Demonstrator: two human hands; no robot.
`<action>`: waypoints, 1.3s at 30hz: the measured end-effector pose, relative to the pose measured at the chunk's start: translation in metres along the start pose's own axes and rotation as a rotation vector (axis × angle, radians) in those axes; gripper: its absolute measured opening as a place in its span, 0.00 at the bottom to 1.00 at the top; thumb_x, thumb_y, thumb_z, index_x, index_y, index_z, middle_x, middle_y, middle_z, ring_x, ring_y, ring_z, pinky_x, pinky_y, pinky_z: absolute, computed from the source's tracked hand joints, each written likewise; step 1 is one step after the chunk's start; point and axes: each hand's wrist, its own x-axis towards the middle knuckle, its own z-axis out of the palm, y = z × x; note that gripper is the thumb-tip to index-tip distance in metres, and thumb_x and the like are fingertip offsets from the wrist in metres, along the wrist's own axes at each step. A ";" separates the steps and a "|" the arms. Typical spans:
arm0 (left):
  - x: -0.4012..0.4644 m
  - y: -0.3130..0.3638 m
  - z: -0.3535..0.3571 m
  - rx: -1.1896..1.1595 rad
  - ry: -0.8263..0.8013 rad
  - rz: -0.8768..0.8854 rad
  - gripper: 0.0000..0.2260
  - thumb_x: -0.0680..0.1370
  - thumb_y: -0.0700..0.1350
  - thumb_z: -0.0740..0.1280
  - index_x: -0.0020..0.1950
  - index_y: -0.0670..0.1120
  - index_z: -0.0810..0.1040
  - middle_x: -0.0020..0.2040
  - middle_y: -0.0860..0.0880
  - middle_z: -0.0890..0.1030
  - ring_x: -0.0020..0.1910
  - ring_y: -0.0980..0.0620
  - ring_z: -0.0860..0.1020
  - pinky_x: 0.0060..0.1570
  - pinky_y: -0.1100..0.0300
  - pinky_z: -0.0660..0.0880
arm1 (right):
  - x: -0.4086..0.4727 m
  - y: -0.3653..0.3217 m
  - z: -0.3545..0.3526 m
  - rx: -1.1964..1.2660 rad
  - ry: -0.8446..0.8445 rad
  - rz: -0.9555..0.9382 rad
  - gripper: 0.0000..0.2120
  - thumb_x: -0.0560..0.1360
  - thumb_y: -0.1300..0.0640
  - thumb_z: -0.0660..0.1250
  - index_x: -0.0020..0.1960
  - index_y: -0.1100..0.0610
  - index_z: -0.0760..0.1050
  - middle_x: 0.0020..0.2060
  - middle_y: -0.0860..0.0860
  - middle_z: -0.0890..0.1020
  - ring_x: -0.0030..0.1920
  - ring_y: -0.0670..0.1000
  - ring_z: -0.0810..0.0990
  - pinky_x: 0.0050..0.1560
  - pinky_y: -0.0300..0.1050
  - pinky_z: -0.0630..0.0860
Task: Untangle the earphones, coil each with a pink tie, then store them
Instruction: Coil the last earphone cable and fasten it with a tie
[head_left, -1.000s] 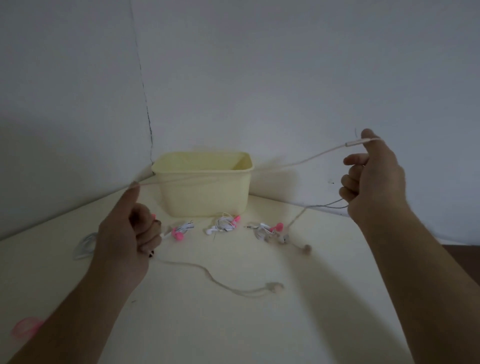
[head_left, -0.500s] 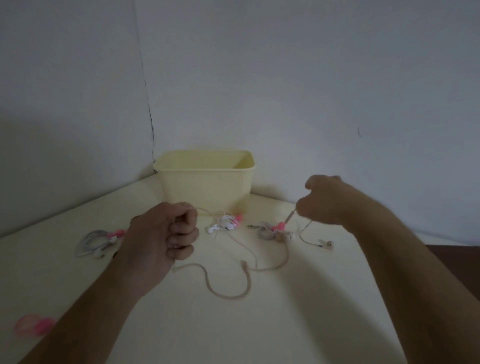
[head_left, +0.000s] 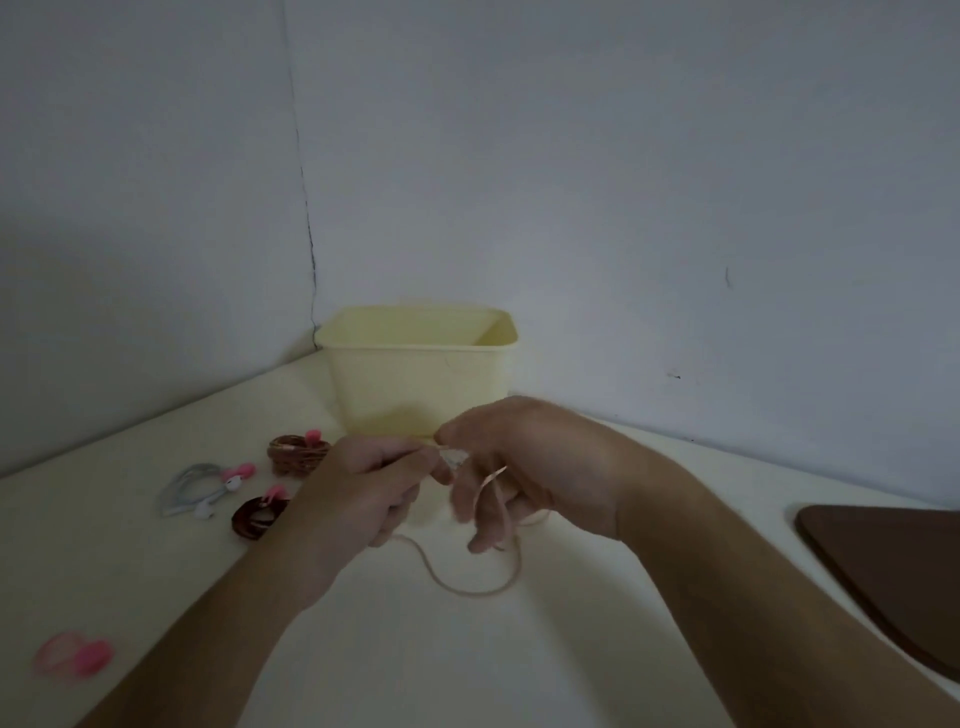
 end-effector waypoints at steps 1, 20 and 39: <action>-0.001 0.000 0.001 -0.003 -0.017 0.006 0.12 0.83 0.42 0.67 0.44 0.41 0.86 0.30 0.49 0.59 0.28 0.52 0.56 0.27 0.61 0.53 | 0.002 0.002 -0.001 -0.114 0.068 -0.003 0.14 0.83 0.56 0.65 0.54 0.68 0.81 0.34 0.56 0.77 0.29 0.54 0.75 0.41 0.54 0.85; -0.001 0.003 -0.014 -0.450 -0.176 -0.018 0.08 0.80 0.45 0.66 0.49 0.41 0.81 0.30 0.52 0.56 0.24 0.57 0.55 0.24 0.65 0.53 | 0.019 0.067 -0.078 -0.333 1.224 0.130 0.15 0.82 0.54 0.57 0.47 0.61 0.78 0.45 0.59 0.83 0.48 0.63 0.80 0.49 0.51 0.75; -0.003 0.004 -0.003 -0.151 -0.133 -0.094 0.14 0.76 0.50 0.70 0.42 0.39 0.82 0.30 0.49 0.59 0.26 0.54 0.56 0.25 0.63 0.52 | 0.022 0.017 -0.021 -0.557 0.636 -0.273 0.17 0.82 0.60 0.61 0.37 0.52 0.77 0.32 0.45 0.78 0.29 0.40 0.75 0.31 0.32 0.67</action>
